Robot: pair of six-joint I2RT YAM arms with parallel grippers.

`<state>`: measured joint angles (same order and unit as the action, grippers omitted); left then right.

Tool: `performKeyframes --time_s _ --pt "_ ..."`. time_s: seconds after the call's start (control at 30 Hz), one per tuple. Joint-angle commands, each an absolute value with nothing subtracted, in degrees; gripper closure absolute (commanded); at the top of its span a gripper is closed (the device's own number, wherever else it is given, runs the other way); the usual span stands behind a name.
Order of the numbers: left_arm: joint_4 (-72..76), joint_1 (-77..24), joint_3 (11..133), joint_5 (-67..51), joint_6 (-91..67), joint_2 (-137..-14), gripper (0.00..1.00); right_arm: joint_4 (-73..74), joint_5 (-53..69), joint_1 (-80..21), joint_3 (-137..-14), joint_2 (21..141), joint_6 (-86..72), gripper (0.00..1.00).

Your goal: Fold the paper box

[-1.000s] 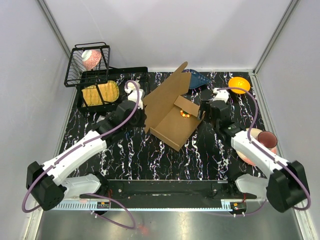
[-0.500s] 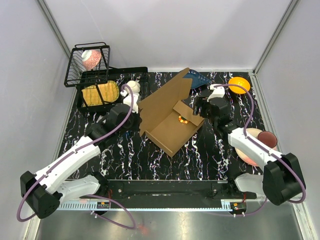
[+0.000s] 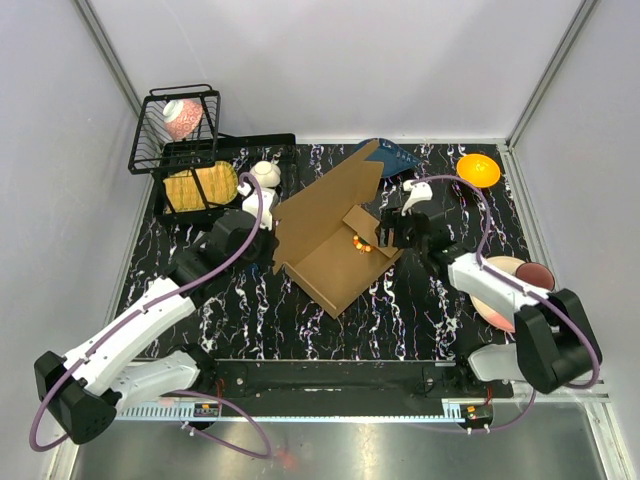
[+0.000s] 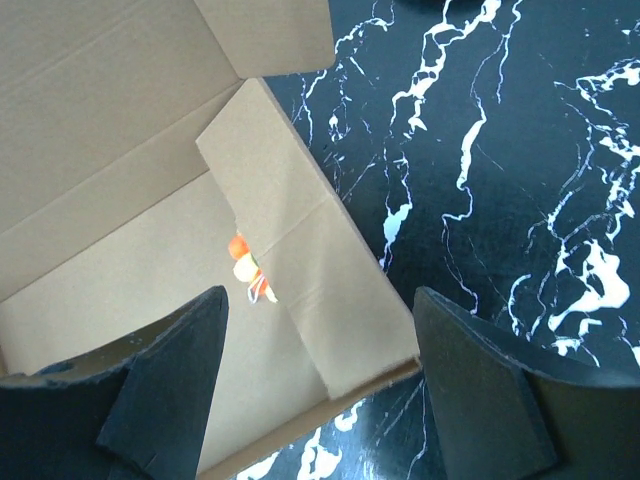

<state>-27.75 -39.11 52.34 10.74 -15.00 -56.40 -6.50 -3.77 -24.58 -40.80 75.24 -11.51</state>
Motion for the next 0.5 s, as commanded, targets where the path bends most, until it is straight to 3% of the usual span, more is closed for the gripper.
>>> performKeyframes --time_s 0.0,0.27,0.47 --pt "-29.8 -38.8 51.9 11.1 -12.8 -55.4 1.00 -8.4 -1.5 -24.3 -44.7 81.7 -8.4 0.20" --pt "-28.7 -38.8 50.0 9.3 -12.6 -55.2 1.00 -8.1 -0.4 -24.3 -49.7 92.8 -4.8 0.23" --pt "-27.7 -38.8 48.5 9.1 -12.2 -55.7 1.00 -7.2 -1.3 -24.3 -50.5 95.8 -6.8 0.40"
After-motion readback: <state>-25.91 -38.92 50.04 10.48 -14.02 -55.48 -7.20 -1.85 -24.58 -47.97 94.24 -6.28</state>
